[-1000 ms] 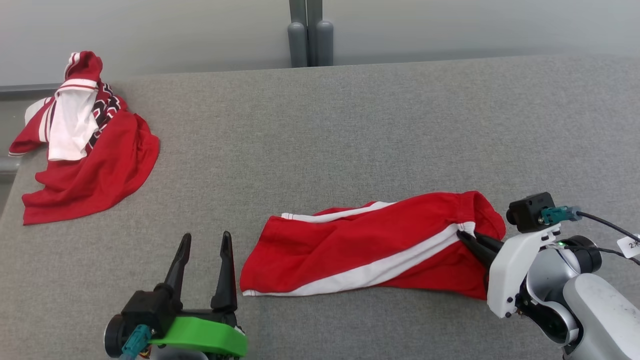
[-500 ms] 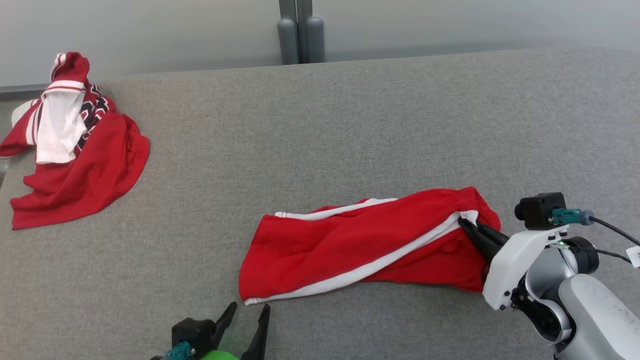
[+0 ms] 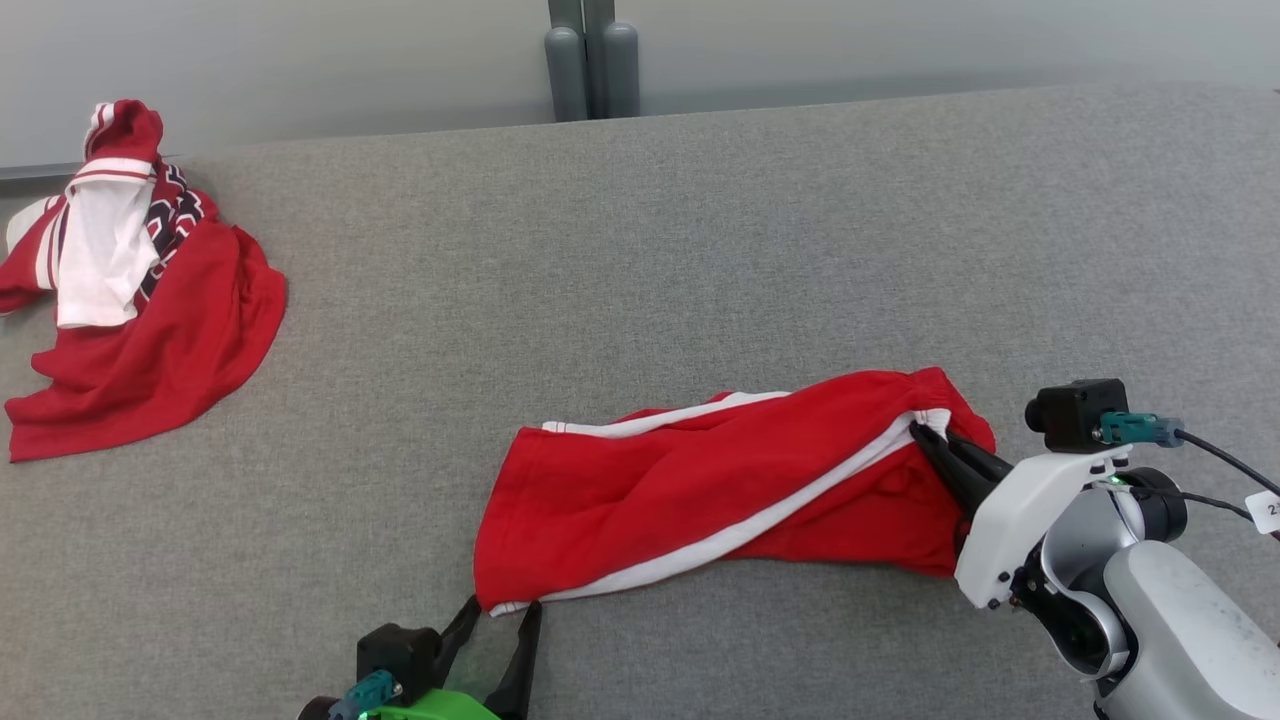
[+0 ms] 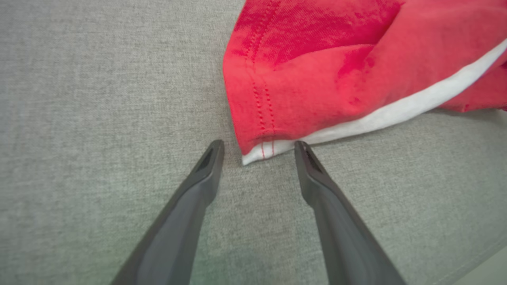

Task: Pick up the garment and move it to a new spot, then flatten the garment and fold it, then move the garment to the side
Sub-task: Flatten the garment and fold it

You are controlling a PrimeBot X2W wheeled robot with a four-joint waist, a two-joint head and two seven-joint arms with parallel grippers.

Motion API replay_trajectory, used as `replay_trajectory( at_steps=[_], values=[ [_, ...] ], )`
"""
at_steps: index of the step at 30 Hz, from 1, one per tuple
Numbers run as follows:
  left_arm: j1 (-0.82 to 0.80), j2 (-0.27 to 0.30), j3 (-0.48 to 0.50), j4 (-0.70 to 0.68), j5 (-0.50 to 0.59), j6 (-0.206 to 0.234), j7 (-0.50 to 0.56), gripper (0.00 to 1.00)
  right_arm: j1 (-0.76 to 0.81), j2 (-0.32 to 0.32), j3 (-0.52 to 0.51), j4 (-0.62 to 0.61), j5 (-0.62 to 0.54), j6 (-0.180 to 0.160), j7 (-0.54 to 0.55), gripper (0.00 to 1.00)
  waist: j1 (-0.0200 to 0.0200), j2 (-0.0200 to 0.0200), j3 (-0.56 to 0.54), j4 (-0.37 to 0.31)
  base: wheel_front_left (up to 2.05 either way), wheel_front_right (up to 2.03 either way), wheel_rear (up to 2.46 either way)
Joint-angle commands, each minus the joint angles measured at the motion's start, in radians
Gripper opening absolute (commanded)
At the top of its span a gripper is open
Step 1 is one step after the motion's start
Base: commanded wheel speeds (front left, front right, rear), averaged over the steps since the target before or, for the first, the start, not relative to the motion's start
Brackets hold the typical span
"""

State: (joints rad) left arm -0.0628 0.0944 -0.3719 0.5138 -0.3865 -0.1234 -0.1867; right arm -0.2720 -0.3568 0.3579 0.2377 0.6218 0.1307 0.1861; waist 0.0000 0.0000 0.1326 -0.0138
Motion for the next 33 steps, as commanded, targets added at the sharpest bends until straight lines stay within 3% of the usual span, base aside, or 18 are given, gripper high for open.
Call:
replay_trajectory(
  at_steps=[1,3,4,5,6,8,10,16,21,25,33],
  values=[
    [-0.019,0.002,-0.007,0.011,-0.001,-0.005,-0.009,0.85,-0.013,0.003,-0.002,0.005,0.004,0.000,-0.007,0.00,0.0000,0.0000,0.001,-0.002,0.00,0.00,0.00],
    [-0.029,0.001,-0.019,0.025,0.002,-0.006,-0.018,0.80,-0.014,0.005,0.000,0.008,0.005,0.000,-0.012,0.00,0.0000,0.0000,0.002,-0.003,0.00,0.00,0.00],
    [-0.033,0.000,-0.025,0.031,0.003,-0.006,-0.018,0.70,-0.015,0.005,0.001,0.010,0.006,0.000,-0.012,0.00,0.0000,0.0000,0.002,-0.003,0.00,0.00,0.00],
    [-0.037,0.000,-0.034,0.039,0.004,-0.006,-0.022,0.51,-0.015,0.006,0.002,0.011,0.007,0.000,-0.014,0.00,0.0000,0.0000,0.002,-0.004,0.00,0.00,0.00],
    [-0.040,0.000,-0.037,0.045,0.004,-0.007,-0.026,0.43,-0.016,0.007,0.002,0.012,0.007,0.000,-0.016,0.00,0.0000,0.0000,0.002,-0.005,0.00,0.00,0.00],
    [-0.050,0.004,-0.050,0.058,0.011,-0.007,-0.033,0.14,-0.017,0.008,0.002,0.015,0.009,0.000,-0.021,0.00,0.0000,0.0000,0.002,-0.006,0.00,0.00,0.00],
    [-0.055,0.006,-0.055,0.066,0.009,-0.006,-0.042,0.00,-0.018,0.009,0.000,0.019,0.009,0.000,-0.026,0.00,0.0000,0.0000,0.001,-0.007,0.00,0.00,0.00],
    [-0.072,0.016,-0.026,0.012,0.002,-0.006,-0.074,0.00,-0.014,0.010,-0.015,0.011,0.014,0.000,-0.061,0.00,0.0000,0.0000,-0.003,-0.004,0.00,0.00,0.00],
    [-0.070,0.016,0.068,-0.171,-0.010,-0.007,-0.079,0.00,-0.001,0.005,-0.046,-0.038,0.017,0.000,-0.104,0.00,0.0000,0.0000,-0.013,-0.003,0.00,0.00,0.00],
    [-0.055,0.012,0.136,-0.374,-0.027,-0.007,-0.079,0.00,0.009,-0.005,-0.068,-0.130,0.019,0.000,-0.138,0.00,0.0000,0.0000,-0.033,-0.016,0.00,0.00,0.00],
    [-0.080,0.070,0.132,-0.640,-0.041,-0.007,-0.077,0.00,0.039,-0.031,-0.128,-0.372,-0.007,0.000,-0.148,0.00,0.0000,0.0000,-0.069,-0.049,0.00,0.00,0.00]
  ],
)
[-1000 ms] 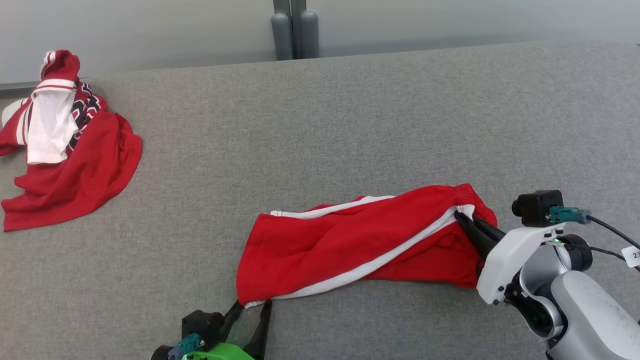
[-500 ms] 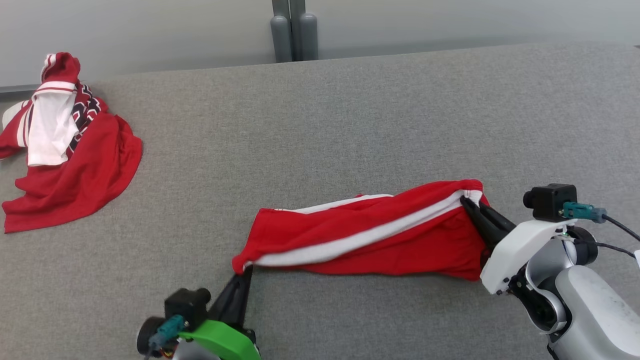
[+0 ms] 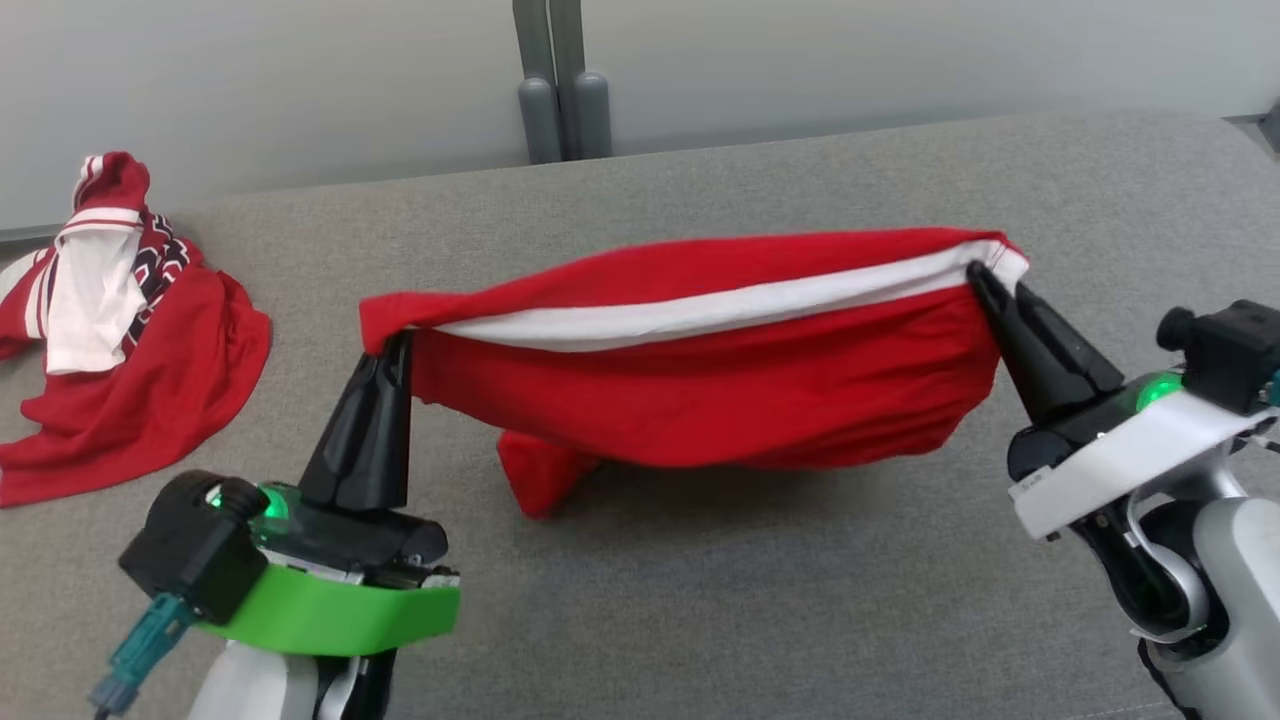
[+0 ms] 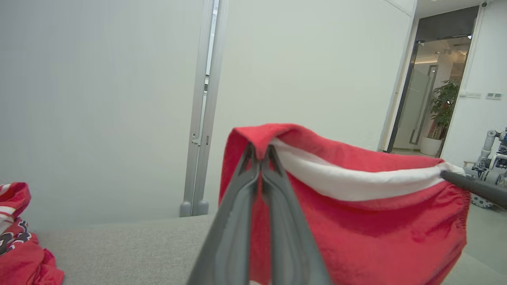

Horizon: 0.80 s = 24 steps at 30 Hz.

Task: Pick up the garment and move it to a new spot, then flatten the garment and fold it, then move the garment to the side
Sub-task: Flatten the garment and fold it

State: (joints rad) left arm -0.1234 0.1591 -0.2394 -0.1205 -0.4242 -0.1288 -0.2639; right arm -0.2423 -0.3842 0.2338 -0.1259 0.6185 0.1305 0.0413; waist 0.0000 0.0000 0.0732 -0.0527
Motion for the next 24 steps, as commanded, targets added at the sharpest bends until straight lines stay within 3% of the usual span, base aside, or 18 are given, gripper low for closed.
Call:
replay_trajectory(
  at_steps=[1,9,13,18,24],
  values=[
    [-0.022,0.013,0.002,-0.043,-0.006,-0.002,0.007,0.00,0.014,-0.006,-0.017,-0.050,-0.010,0.000,0.000,0.00,0.0000,0.0000,-0.014,-0.015,0.00,0.00,0.00],
    [-0.078,0.074,0.035,-0.322,-0.022,0.008,0.103,0.00,0.026,-0.011,-0.130,-0.341,-0.059,0.000,0.066,0.00,0.0000,0.0000,-0.024,-0.041,0.00,0.00,0.00],
    [-0.133,0.104,0.044,-0.395,-0.033,0.010,0.178,0.00,0.010,-0.002,-0.162,-0.413,-0.065,0.000,0.112,0.00,0.0000,0.0000,-0.011,-0.045,0.00,0.00,0.00],
    [-0.223,0.117,0.042,-0.360,-0.064,0.010,0.254,0.00,-0.043,0.008,-0.131,-0.369,-0.056,0.000,0.161,0.00,0.0000,0.0000,0.032,-0.043,0.00,0.00,0.00],
    [-0.457,0.165,0.039,-0.114,-0.111,0.001,0.311,0.00,-0.285,0.020,-0.018,-0.142,-0.068,0.000,0.122,0.00,0.0000,0.0000,0.130,-0.041,0.00,0.00,0.00]
  ],
)
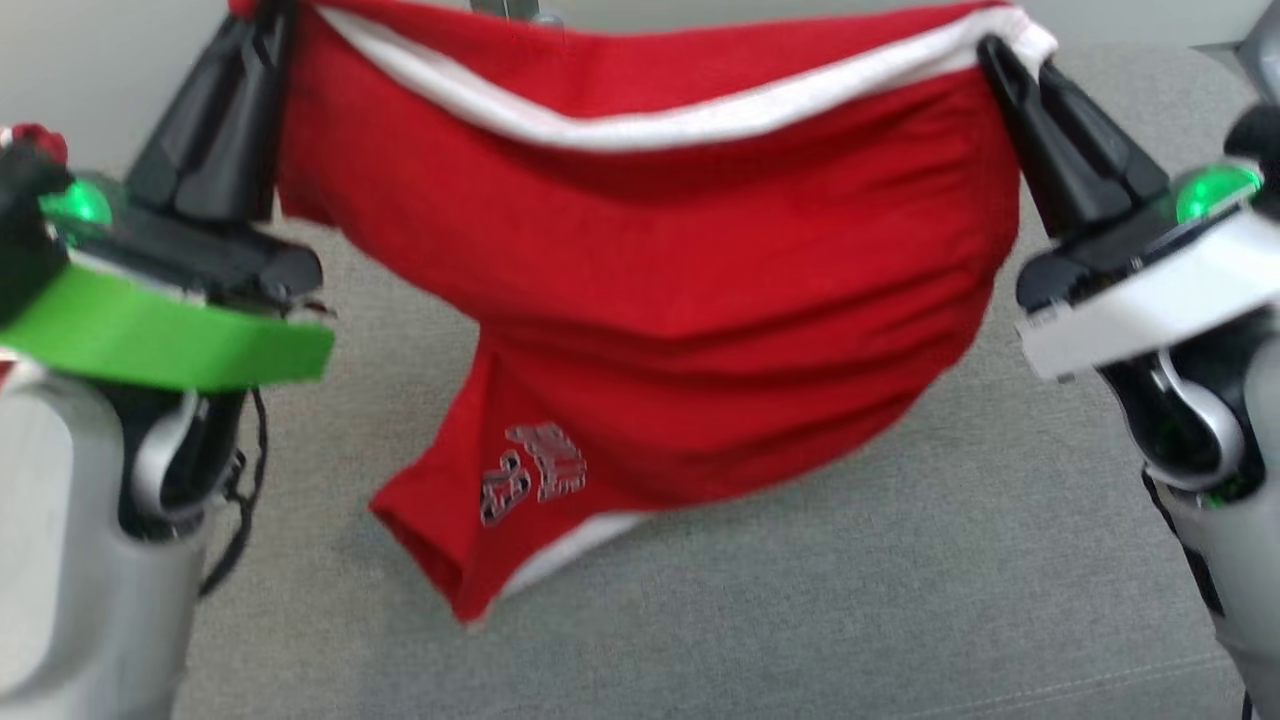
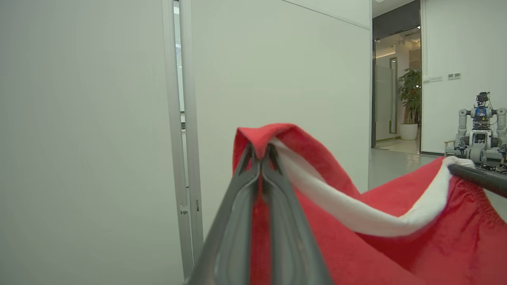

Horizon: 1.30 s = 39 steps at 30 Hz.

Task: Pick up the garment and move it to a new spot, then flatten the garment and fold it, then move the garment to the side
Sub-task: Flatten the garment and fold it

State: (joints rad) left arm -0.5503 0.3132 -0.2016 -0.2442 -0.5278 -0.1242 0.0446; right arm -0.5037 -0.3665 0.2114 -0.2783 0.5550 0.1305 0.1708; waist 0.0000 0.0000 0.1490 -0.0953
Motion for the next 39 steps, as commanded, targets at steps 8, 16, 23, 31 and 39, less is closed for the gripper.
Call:
replay_trajectory(
  at_steps=[8,16,23,31,39],
  values=[
    [-0.450,0.042,-0.026,0.419,0.059,-0.006,-0.070,0.00,-0.473,0.105,0.126,0.480,-0.108,0.000,-0.250,0.00,0.0000,0.0000,0.201,-0.009,0.00,0.00,0.00],
    [-0.519,-0.008,-0.087,0.714,0.049,-0.006,-0.228,0.00,-0.624,0.192,0.225,0.897,-0.155,0.000,-0.424,0.00,0.0000,0.0000,0.301,0.021,0.00,0.00,0.00],
    [-0.366,0.017,-0.205,0.762,-0.041,-0.006,-0.299,0.00,-0.506,0.189,0.280,0.908,-0.117,0.000,-0.437,0.00,0.0000,0.0000,0.323,0.039,0.00,0.00,0.00],
    [-0.114,0.070,-0.159,0.570,-0.125,-0.007,-0.310,0.00,-0.261,0.114,0.257,0.668,-0.063,0.000,-0.437,0.00,0.0000,0.0000,0.264,0.051,0.00,0.00,0.00],
    [0.189,-0.004,-0.041,0.307,-0.090,-0.007,-0.310,0.00,0.025,0.041,0.179,0.419,-0.017,0.000,-0.437,0.00,0.0000,0.0000,0.152,0.071,0.00,0.00,0.00]
  ],
)
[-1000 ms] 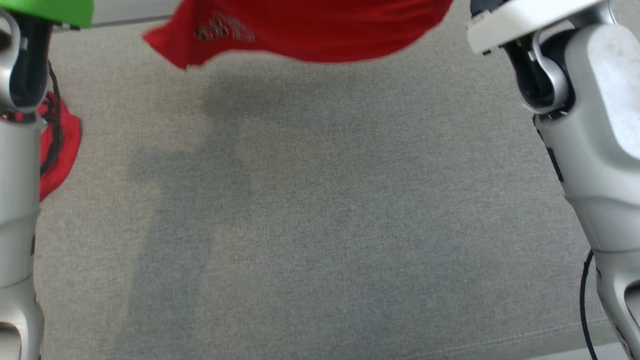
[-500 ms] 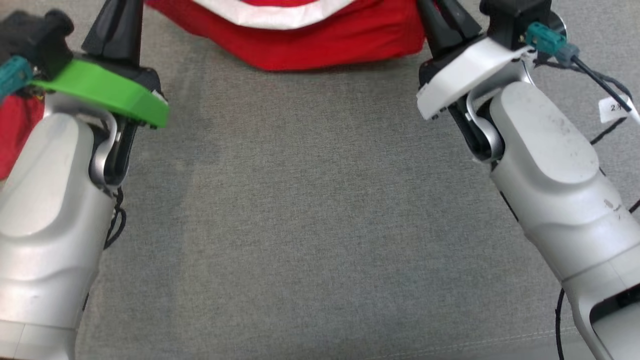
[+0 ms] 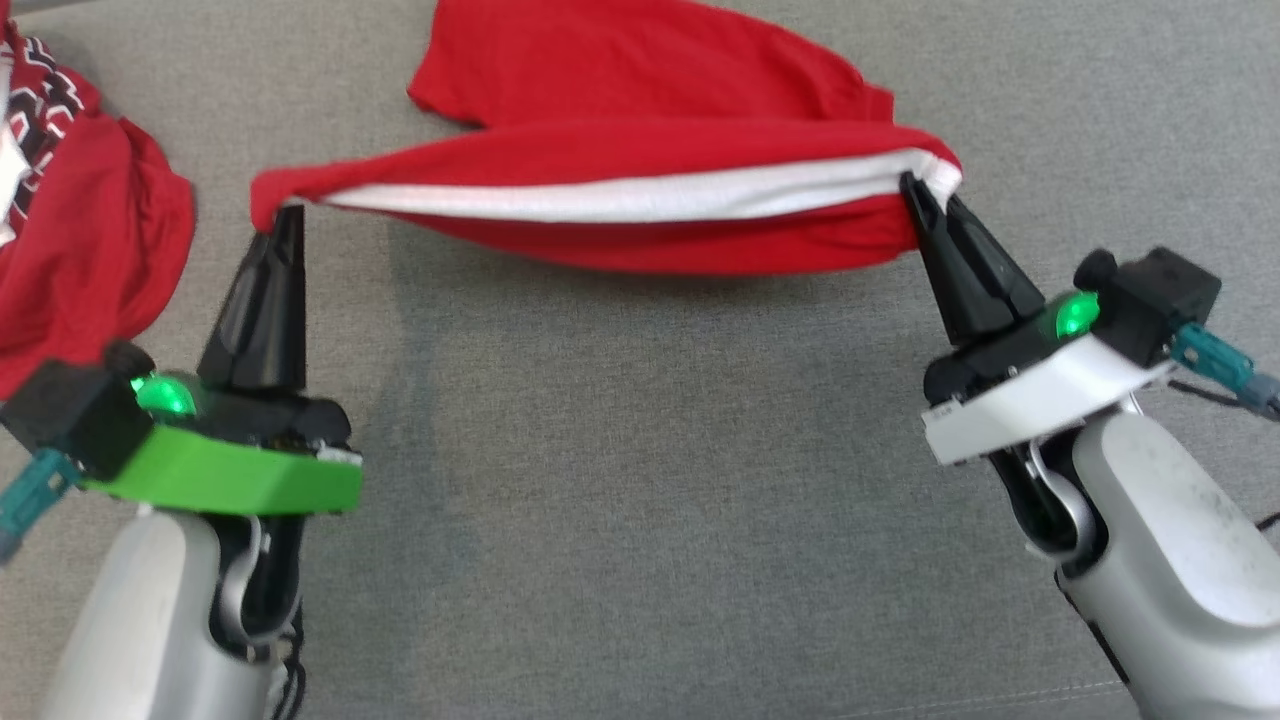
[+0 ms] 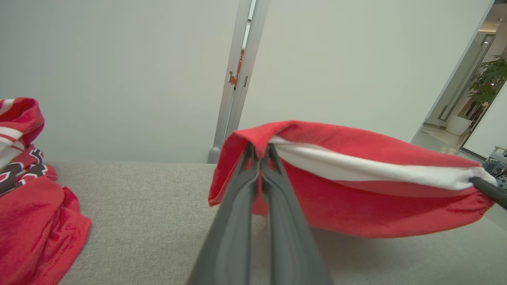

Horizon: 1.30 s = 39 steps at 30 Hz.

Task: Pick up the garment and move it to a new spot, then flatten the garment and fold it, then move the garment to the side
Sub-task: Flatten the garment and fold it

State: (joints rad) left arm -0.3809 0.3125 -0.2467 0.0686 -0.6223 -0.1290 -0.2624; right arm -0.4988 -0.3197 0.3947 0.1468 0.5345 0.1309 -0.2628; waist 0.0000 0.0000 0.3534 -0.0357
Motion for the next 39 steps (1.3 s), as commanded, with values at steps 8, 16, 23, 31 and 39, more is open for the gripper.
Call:
replay_trajectory(
  at_steps=[8,16,23,31,39],
  values=[
    [0.305,-0.098,0.053,-0.246,0.044,-0.002,-0.003,0.00,0.281,-0.081,-0.036,-0.204,0.032,0.000,-0.003,0.00,0.0000,0.0000,-0.184,0.011,0.00,0.00,0.00],
    [0.528,-0.089,0.053,-0.446,0.072,0.014,0.010,0.00,0.489,-0.131,-0.070,-0.404,0.029,0.000,0.035,0.00,0.0000,0.0000,-0.223,-0.017,0.00,0.00,0.00],
    [0.591,-0.086,0.059,-0.392,0.029,0.030,0.037,0.00,0.550,-0.083,-0.070,-0.351,0.071,0.000,0.073,0.00,0.0000,0.0000,-0.208,-0.035,0.00,0.00,0.00],
    [0.444,-0.070,0.035,-0.156,-0.007,0.011,0.066,0.00,0.466,-0.003,-0.045,-0.136,0.103,0.000,0.045,0.00,0.0000,0.0000,-0.177,-0.044,0.00,0.00,0.00],
    [0.142,-0.036,-0.050,0.162,-0.011,-0.001,0.140,0.00,0.356,0.088,-0.051,0.064,0.098,0.000,0.024,0.00,0.0000,0.0000,-0.126,-0.074,0.00,0.00,0.00]
  ],
)
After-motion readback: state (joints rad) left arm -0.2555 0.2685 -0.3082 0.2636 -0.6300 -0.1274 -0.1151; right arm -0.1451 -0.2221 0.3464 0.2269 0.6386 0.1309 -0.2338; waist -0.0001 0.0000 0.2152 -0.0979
